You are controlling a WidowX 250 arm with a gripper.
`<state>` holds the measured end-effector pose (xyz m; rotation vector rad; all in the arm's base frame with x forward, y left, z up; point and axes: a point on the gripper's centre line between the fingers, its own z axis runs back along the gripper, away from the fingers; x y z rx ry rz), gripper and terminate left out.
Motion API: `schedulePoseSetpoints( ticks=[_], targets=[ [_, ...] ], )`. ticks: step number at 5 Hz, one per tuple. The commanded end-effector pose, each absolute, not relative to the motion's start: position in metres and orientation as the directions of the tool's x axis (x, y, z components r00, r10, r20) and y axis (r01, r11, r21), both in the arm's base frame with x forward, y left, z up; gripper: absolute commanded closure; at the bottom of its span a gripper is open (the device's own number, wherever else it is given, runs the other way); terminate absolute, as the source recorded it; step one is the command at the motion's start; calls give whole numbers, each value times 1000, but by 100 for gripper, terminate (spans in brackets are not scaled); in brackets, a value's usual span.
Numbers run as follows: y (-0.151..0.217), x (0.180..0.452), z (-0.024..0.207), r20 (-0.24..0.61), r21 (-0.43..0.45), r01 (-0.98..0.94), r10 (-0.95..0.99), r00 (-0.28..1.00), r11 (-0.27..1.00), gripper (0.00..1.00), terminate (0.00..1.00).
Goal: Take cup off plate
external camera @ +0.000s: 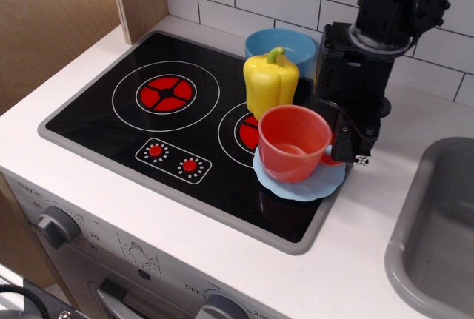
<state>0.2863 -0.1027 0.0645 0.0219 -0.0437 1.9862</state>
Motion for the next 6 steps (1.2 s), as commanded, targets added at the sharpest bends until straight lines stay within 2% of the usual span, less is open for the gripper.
schedulePoseSetpoints(
  ticks=[1,3,4,5,6],
  targets=[
    [-81,283,109,-40,-80,-949,952,-304,-306,100,0],
    [-36,272,100,-36,-19,-982,981,-189,-189,100,0],
    [-16,276,100,-95,-2,-1000,995,-2,-2,100,0],
    [-1,273,101,-99,-92,-985,984,152,143,100,0],
    [19,276,92,-76,-95,-948,947,311,303,100,0]
  ],
)
